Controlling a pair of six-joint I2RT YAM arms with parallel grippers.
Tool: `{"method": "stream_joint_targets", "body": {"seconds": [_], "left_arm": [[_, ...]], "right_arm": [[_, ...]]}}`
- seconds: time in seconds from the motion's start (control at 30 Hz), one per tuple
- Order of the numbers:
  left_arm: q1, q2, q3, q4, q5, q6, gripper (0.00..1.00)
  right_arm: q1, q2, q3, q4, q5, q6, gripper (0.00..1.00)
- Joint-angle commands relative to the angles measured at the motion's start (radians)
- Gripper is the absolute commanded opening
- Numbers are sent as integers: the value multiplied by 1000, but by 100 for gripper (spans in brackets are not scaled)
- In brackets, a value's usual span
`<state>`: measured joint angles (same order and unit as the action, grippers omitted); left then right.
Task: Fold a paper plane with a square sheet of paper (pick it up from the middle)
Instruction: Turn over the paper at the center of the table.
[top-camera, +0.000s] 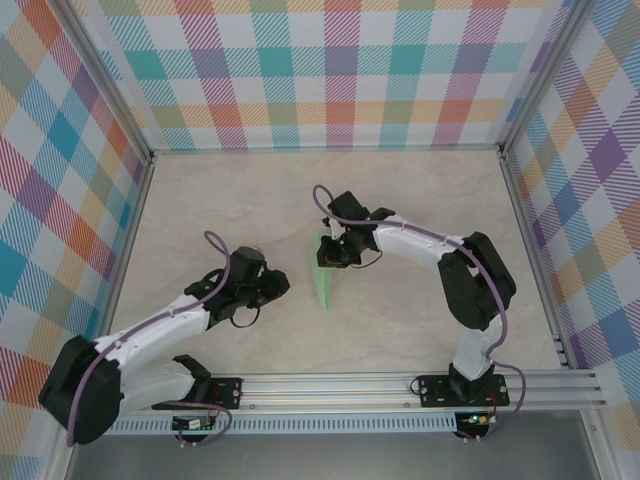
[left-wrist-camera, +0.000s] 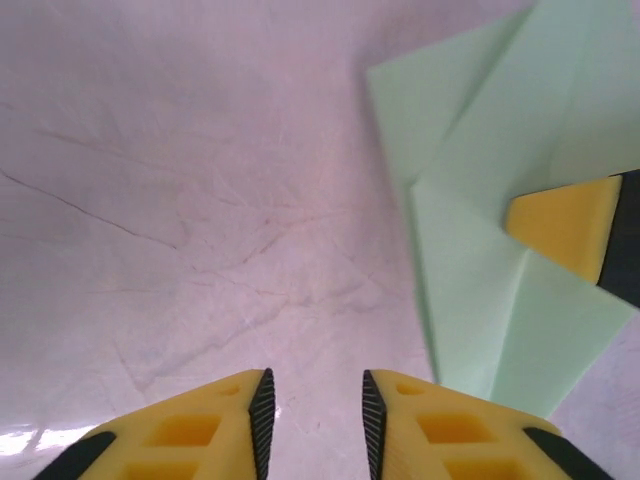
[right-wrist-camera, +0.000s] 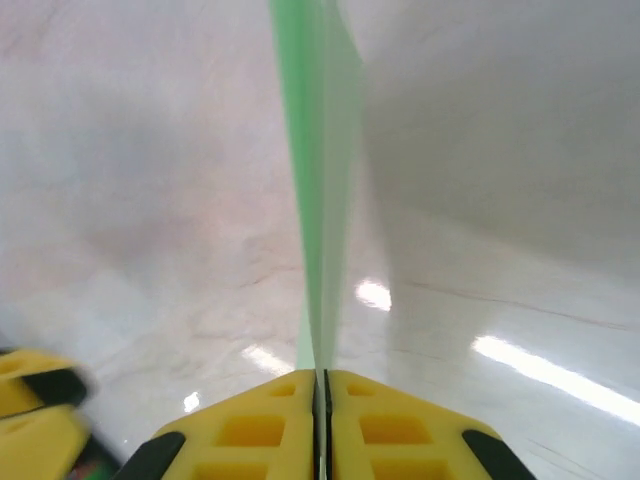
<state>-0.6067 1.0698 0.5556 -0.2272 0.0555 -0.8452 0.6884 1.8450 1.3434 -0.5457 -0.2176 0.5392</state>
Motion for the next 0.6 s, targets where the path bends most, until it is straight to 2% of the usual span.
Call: {"method": "stream_joint_targets", "body": {"seconds": [0.0,0.13,0.23,0.43,0.57], "left_arm": [[16,-95,-14,-142,-142,3,38],[26,-168,-22,-219,-212,-12,50],[33,-193,-23,-261,-249,-25,51],[38,-226,-22,-309,-301,-56,52],[39,-256,-22,-332,-322,-73,54]], "right_arm": [[9,-17,115,-337,421,-32,11],[43,52,232,-559,740,-10,10],[77,140,341,-694,873,29,11],[166,345,527,-788,867,53,13],[226,451,630,-759,736,38,19]]}}
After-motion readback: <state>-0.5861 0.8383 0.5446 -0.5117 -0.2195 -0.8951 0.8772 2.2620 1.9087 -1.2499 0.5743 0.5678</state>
